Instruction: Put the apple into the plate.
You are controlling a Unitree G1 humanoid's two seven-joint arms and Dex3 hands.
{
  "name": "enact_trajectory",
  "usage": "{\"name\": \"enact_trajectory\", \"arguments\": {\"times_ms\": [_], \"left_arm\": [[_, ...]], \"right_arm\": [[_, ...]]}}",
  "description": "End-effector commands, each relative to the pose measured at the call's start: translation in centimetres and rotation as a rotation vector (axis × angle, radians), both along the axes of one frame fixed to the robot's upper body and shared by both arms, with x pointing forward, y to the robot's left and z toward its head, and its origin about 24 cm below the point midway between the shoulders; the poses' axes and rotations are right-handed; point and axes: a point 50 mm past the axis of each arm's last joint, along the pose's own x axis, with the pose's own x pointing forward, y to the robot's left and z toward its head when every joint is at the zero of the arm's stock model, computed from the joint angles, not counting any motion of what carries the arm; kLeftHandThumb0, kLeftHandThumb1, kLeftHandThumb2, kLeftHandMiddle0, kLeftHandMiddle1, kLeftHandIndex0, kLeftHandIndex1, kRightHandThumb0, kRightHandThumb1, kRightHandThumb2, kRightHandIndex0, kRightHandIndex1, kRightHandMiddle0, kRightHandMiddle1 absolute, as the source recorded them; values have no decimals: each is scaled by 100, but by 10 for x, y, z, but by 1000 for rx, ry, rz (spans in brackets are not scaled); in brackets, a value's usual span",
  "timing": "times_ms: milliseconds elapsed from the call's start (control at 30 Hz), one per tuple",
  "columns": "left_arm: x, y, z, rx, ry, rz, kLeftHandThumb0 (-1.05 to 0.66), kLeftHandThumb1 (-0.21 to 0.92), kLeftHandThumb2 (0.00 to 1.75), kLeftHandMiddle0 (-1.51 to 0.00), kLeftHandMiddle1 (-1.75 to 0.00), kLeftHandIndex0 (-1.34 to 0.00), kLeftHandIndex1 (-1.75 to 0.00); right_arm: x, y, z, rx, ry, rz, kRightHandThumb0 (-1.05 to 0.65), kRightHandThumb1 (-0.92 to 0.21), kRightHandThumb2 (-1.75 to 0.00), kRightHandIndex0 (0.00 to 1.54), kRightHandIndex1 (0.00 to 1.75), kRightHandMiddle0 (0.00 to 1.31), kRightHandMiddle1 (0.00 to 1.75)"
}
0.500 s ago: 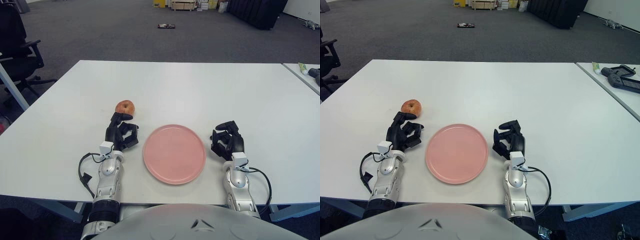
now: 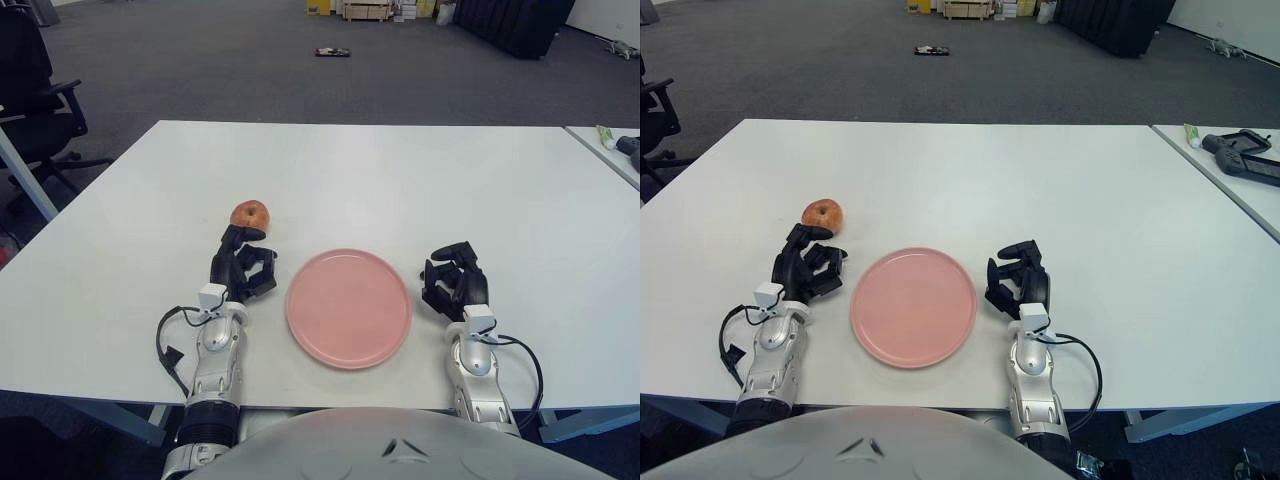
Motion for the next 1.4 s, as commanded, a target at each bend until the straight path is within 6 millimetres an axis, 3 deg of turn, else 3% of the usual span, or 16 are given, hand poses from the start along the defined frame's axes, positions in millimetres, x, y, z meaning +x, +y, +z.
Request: {"name": "enact_trajectory", "arguments": {"times_ms": [0, 233, 433, 667, 767, 833, 933, 1000, 1033, 1167, 1367], "left_arm": [[-2, -1, 2, -12, -1, -4, -1, 40, 112, -65, -141, -42, -175], [-4, -6, 23, 119, -92, 6, -1, 38, 114, -68, -143, -41, -175], [-4, -10, 31, 354, -165, 74, -1, 33, 124, -69, -153, -40, -175], [1, -10, 36, 629, -234, 127, -1, 37, 122, -65, -159, -35, -175], [8, -7, 38, 739, -269, 131, -1, 46, 110, -61, -153, -32, -175], [12, -7, 41, 799, -302, 121, -1, 68, 80, -48, -150, -22, -175], [17, -8, 48, 874, -362, 103, -24, 84, 63, -33, -135, -19, -175], [21, -9, 52, 905, -392, 98, -29, 88, 59, -27, -128, -18, -175], [23, -8, 55, 926, -410, 96, -40, 89, 72, -20, -120, -12, -154], [27, -8, 60, 970, -446, 101, -65, 92, 81, -4, -86, -2, -102], [40, -4, 62, 1035, -450, 115, -85, 92, 65, 0, -46, 0, -66]], "right_arm": [[-3, 1, -9, 4, 54, 0, -38, -69, -85, 60, 140, 34, 175], [-3, 1, -9, -3, 54, 4, -38, -68, -86, 62, 141, 34, 175], [-2, 2, -9, 8, 53, 6, -38, -67, -87, 61, 140, 34, 175], [-1, 3, -8, 8, 47, 9, -38, -68, -87, 60, 139, 34, 175], [-1, 2, -9, 6, 48, 8, -38, -68, -87, 60, 138, 34, 175], [-1, 2, -9, 5, 48, 7, -38, -68, -87, 60, 139, 34, 175], [0, 2, -9, 6, 47, 7, -38, -67, -87, 61, 140, 34, 175], [0, 2, -9, 7, 48, 6, -38, -67, -88, 62, 140, 35, 175], [0, 2, -9, 7, 48, 4, -38, -67, -88, 62, 141, 35, 175], [0, 2, -9, 6, 49, 0, -38, -66, -88, 63, 141, 35, 175], [0, 1, -9, -5, 55, 1, -38, -66, -89, 64, 141, 35, 175]]}}
